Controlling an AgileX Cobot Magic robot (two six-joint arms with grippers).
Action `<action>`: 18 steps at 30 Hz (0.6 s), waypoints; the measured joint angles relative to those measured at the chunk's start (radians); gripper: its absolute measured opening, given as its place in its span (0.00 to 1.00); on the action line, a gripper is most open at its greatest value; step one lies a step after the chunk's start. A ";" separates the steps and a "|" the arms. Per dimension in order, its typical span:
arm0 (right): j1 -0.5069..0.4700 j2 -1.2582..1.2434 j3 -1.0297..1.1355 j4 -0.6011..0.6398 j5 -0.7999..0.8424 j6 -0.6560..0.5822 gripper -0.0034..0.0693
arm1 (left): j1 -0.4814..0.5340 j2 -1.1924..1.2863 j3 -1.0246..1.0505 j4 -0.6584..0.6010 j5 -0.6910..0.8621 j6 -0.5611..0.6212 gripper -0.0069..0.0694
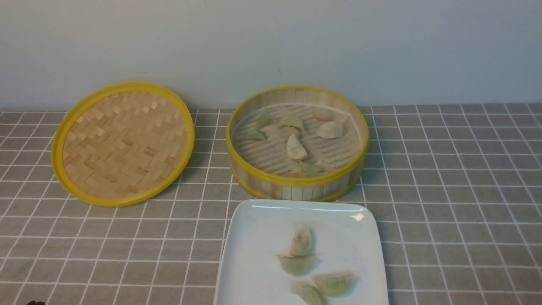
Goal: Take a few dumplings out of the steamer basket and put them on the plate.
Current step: Use the right arm to grab a dumpling from inside the steamer
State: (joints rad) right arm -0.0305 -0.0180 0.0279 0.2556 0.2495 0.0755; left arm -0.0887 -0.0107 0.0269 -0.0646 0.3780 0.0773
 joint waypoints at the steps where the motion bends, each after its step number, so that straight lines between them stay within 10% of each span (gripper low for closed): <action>1: 0.000 0.000 0.000 0.069 -0.047 0.028 0.03 | 0.000 0.000 0.000 0.000 0.000 0.000 0.08; 8: 0.000 0.000 0.000 0.405 -0.260 0.098 0.03 | 0.000 0.000 0.000 0.000 0.000 0.000 0.08; 18: 0.000 0.000 0.000 0.435 -0.277 0.031 0.03 | 0.000 0.000 0.000 0.015 0.000 0.000 0.08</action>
State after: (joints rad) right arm -0.0305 -0.0180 0.0279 0.6906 -0.0278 0.1066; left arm -0.0887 -0.0107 0.0269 -0.0496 0.3780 0.0773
